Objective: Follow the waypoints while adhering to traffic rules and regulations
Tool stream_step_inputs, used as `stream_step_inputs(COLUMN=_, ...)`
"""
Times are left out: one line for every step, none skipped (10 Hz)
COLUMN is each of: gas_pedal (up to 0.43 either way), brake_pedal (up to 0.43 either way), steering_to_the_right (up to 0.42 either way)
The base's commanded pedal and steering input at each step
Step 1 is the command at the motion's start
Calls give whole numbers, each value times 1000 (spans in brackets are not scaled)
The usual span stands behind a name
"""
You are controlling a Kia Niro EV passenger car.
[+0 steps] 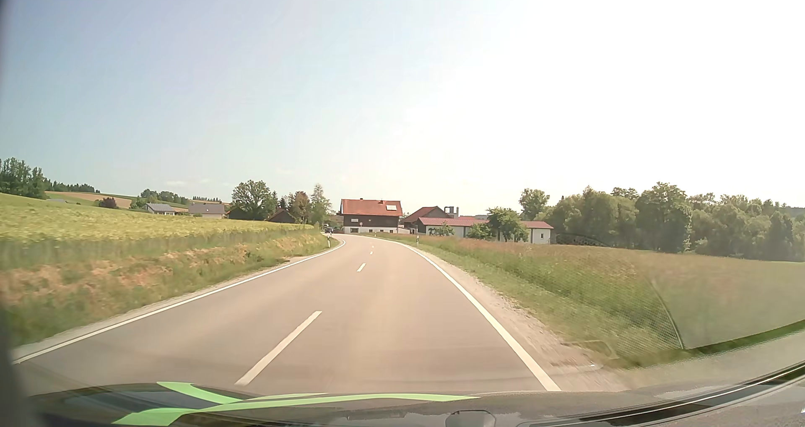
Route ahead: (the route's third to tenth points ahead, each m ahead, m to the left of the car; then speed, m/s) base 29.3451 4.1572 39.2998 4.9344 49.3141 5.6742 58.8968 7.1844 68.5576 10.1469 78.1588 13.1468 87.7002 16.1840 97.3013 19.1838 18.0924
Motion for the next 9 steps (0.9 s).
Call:
stream_step_inputs(gas_pedal=20, brake_pedal=0, steering_to_the_right=-26)
stream_step_inputs(gas_pedal=28, brake_pedal=0, steering_to_the_right=-26)
stream_step_inputs(gas_pedal=28, brake_pedal=0, steering_to_the_right=-26)
stream_step_inputs(gas_pedal=28, brake_pedal=0, steering_to_the_right=-26)
stream_step_inputs(gas_pedal=39, brake_pedal=0, steering_to_the_right=-26)
stream_step_inputs(gas_pedal=47, brake_pedal=0, steering_to_the_right=-26)
stream_step_inputs(gas_pedal=59, brake_pedal=0, steering_to_the_right=-24)
stream_step_inputs(gas_pedal=67, brake_pedal=0, steering_to_the_right=-23)
stream_step_inputs(gas_pedal=67, brake_pedal=0, steering_to_the_right=-23)
